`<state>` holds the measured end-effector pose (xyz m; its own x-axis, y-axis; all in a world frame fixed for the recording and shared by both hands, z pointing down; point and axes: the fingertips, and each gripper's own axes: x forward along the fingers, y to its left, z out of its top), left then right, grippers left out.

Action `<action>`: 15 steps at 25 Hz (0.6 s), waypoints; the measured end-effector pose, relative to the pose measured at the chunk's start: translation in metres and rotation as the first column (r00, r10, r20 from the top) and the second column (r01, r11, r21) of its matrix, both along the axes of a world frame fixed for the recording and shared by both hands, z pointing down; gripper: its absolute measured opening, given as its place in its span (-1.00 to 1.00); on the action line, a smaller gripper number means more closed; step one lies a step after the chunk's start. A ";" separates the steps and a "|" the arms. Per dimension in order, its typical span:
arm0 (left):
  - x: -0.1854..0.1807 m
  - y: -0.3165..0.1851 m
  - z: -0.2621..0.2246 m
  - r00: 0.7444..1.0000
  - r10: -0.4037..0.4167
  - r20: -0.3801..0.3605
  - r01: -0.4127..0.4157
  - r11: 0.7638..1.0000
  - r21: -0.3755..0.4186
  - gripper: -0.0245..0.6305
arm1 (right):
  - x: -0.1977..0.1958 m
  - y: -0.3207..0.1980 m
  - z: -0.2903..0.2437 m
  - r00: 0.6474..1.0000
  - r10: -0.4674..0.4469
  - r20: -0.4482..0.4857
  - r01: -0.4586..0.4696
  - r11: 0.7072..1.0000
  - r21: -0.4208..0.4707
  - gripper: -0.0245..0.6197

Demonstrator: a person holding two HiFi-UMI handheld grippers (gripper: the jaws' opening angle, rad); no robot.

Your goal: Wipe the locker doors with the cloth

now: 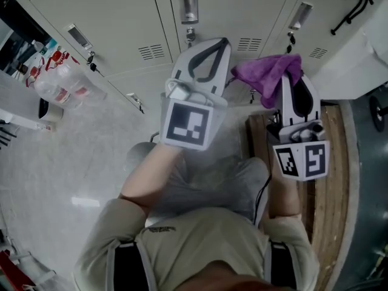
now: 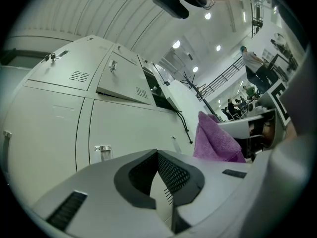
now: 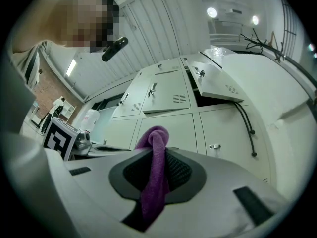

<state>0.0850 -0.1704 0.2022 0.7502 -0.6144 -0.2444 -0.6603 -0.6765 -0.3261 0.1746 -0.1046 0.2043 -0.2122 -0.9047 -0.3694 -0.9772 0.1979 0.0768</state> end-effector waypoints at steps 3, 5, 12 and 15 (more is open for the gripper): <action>0.000 0.001 0.000 1.000 0.001 0.000 -0.001 1.000 0.002 -0.92 | -0.004 0.001 0.000 1.000 0.000 -0.022 0.000 1.000 0.004 -0.76; -0.001 0.001 0.000 1.000 0.003 -0.002 -0.003 1.000 -0.002 -0.92 | -0.006 0.001 0.001 0.999 0.005 -0.034 -0.005 1.000 0.004 -0.77; 0.000 0.001 0.001 1.000 0.007 0.003 -0.007 1.000 -0.009 -0.92 | -0.009 0.000 0.003 1.000 0.001 -0.027 -0.001 1.000 -0.004 -0.77; 0.001 0.001 0.002 1.000 0.008 0.004 -0.007 1.000 -0.009 -0.92 | -0.008 0.001 0.003 1.000 0.002 -0.023 -0.002 1.000 -0.003 -0.77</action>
